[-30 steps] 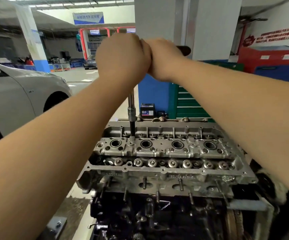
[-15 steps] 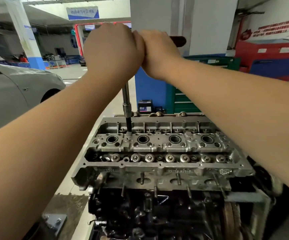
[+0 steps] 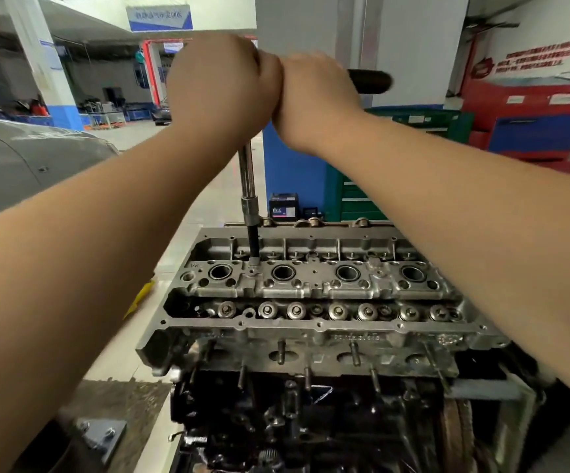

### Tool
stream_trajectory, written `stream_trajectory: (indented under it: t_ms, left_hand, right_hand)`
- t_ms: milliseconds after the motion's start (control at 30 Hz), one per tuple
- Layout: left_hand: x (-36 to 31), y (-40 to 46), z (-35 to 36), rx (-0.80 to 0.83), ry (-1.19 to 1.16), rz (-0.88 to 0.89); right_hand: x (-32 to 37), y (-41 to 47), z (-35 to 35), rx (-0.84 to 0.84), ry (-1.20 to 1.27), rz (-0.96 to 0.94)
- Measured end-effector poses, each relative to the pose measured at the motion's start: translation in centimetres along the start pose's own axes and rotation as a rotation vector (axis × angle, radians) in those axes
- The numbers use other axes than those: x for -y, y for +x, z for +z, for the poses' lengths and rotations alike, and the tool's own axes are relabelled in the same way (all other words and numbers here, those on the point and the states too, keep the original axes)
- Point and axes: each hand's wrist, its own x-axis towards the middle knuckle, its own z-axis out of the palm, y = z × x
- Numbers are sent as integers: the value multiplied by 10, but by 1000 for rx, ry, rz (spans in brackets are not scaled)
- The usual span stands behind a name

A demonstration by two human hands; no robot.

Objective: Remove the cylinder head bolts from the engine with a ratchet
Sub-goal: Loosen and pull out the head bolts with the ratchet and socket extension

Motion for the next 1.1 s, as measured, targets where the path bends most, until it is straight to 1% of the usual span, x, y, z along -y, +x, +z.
stream_trajectory:
  t_ms: [33, 67, 100, 133, 167, 200, 233, 267, 300, 333, 367, 400, 433, 467, 500, 567, 600, 633, 667, 700, 733, 800, 833, 867, 900, 933, 967, 1000, 1033, 1067, 1100]
  left_hand:
    - [5, 1, 2, 51, -234, 50]
    - [9, 0, 1, 123, -525, 80]
    - [12, -2, -2, 185, -793, 80]
    - [13, -4, -4, 215, -956, 73]
    - [11, -5, -6, 204, -985, 66]
    - [7, -6, -6, 158, -904, 46]
    - [4, -6, -5, 104, -756, 25]
    - [1, -6, -5, 54, -551, 2]
    - [-2, -7, -7, 12, -290, -29]
    - [-6, -7, -8, -8, -26, -41]
    - [-10, -8, -9, -4, 155, -29]
    - [-12, -8, -10, -17, 208, -16]
    - [-10, -6, -9, -22, 179, -26]
    - [-4, -5, -7, -15, 40, -32]
    - [3, -5, -6, 32, -206, -16]
    - [16, -8, -9, 170, -820, 9]
    - [19, -8, -9, 208, -1027, 16]
    - [19, -8, -8, 215, -1108, 0]
    - [14, -7, -6, 190, -1081, -36]
    - [7, -6, -4, 145, -969, -61]
    - [1, -4, -2, 100, -759, -66]
    - [-9, -4, 1, 30, -191, -97]
    - [-11, -4, 2, 17, -16, -128]
    - [-11, -5, 0, 0, 33, -154]
    - [-6, -6, -1, -27, -7, -164]
    - [1, -7, -1, -32, -122, -153]
    - [10, -8, -1, -1, -318, -119]
    - [16, -8, -3, 70, -577, -84]
    - [20, -8, -4, 151, -851, -64]
    - [20, -7, -3, 210, -1035, -54]
    - [17, -7, -4, 249, -1111, -50]
  right_hand:
    - [1, -4, -4, -15, -90, 7]
    - [3, -9, -11, -56, -193, -6]
    - [5, -19, -19, -100, -293, -27]
    - [7, -28, -24, -159, -354, -55]
    - [9, -34, -28, -212, -374, -60]
    - [9, -34, -27, -248, -359, -57]
    - [5, -31, -23, -239, -319, -58]
    - [0, -24, -17, -186, -237, -63]
    - [-6, -14, -11, -109, -123, -75]
    - [-7, -6, -6, -35, -9, -76]
    - [-7, -1, -4, 13, 90, -73]
    - [-3, 1, -2, 12, 142, -51]
    - [-1, 3, 2, -15, 115, -23]
    - [0, 2, 4, -56, 40, 9]
    - [3, -4, 3, -102, -54, 1]
    - [6, -19, -3, -276, -308, -75]
    - [9, -25, -13, -342, -355, -71]
    - [10, -29, -23, -416, -390, -61]
    - [7, -27, -24, -362, -392, -55]
    - [1, -20, -21, -256, -372, -59]
    - [-8, -11, -13, -123, -269, -49]
    - [-14, 2, -8, 90, 6, -26]
    - [-11, 6, -6, 139, 76, -28]
    - [-5, 8, -5, 125, 76, -45]
    - [1, 8, -7, 107, 37, -53]
    - [7, 7, -11, 86, -24, -61]
    - [11, 2, -18, 69, -117, -60]
    - [11, -5, -26, 55, -233, -57]
    - [13, -13, -33, 7, -349, -63]
    - [15, -22, -39, -55, -449, -78]
    - [18, -31, -44, -116, -513, -101]
